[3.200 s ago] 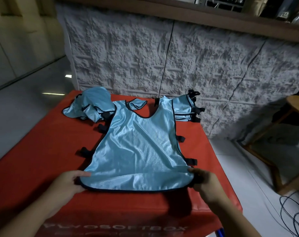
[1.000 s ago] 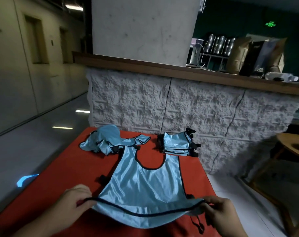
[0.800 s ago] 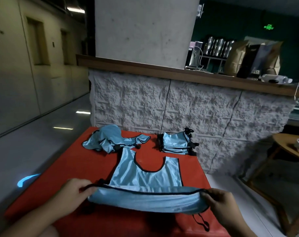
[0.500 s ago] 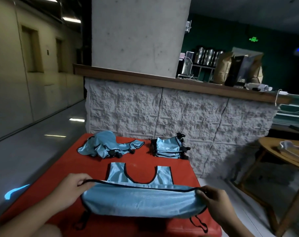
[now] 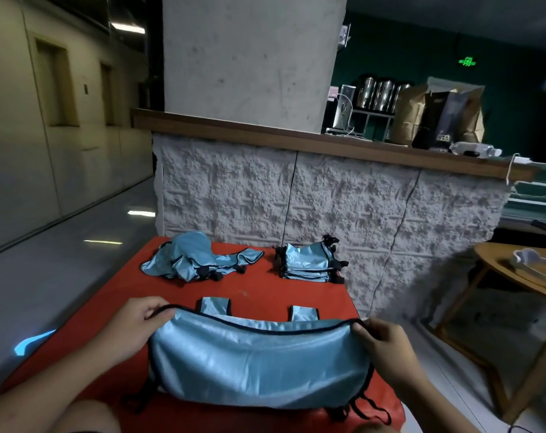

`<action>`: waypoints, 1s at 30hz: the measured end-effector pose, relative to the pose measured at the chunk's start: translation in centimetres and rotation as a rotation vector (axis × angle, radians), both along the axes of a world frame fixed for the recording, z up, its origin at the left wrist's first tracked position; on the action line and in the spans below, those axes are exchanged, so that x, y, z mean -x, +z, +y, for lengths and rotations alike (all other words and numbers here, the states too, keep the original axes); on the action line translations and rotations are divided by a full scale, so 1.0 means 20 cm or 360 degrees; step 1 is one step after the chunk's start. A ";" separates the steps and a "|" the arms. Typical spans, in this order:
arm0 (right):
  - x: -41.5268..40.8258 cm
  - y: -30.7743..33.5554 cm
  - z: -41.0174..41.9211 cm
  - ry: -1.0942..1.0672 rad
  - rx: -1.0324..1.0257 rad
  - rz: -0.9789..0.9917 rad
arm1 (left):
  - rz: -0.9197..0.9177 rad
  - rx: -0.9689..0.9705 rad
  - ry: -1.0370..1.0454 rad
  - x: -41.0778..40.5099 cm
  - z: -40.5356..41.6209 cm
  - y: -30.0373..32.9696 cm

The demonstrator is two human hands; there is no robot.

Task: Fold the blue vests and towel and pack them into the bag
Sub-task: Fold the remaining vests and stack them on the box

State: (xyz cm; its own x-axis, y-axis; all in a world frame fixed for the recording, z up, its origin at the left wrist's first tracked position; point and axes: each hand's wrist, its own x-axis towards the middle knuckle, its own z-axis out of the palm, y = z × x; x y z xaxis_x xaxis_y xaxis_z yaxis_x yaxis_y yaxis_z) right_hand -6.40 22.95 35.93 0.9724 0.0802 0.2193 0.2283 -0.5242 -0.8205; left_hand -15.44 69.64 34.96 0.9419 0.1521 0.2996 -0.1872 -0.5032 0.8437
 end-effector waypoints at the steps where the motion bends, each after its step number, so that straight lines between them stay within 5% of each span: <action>1: -0.04 -0.03 0.01 -0.0016 0.0006 0.0013 | 0.0008 -0.0022 0.0030 -0.04 0.00 -0.03; 19: -0.94 -0.59 0.24 -0.0477 0.0154 0.0313 | 0.0185 -0.0329 0.0400 -1.03 0.10 -0.67; 30: -1.25 -0.86 0.29 -0.0556 0.0556 0.0491 | 0.0386 -0.0704 0.0463 -1.35 0.14 -0.87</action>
